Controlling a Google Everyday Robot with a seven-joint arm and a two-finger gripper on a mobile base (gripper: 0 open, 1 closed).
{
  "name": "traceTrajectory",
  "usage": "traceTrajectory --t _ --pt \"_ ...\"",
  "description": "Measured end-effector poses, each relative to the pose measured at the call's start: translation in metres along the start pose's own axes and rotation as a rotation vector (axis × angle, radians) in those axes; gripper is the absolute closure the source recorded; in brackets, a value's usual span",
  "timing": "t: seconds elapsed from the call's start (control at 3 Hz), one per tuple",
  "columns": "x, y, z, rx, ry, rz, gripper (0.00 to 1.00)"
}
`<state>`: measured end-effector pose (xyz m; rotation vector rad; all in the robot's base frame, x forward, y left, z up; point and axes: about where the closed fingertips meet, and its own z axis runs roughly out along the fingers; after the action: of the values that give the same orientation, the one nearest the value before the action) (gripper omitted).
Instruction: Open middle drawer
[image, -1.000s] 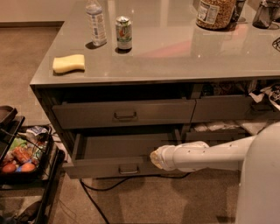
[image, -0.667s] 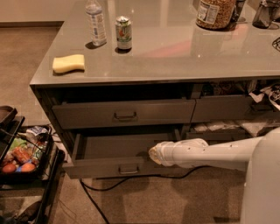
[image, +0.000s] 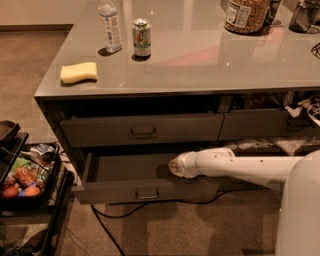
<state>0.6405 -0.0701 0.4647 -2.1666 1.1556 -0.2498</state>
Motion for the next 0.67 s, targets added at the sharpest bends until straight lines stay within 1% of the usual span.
traceTrajectory --t 0.33,0.67 --pt "0.01 0.0 0.01 -0.046 0.014 -0.005 1.0" --pt "0.011 0.026 0.019 -0.171 0.03 0.012 1.0"
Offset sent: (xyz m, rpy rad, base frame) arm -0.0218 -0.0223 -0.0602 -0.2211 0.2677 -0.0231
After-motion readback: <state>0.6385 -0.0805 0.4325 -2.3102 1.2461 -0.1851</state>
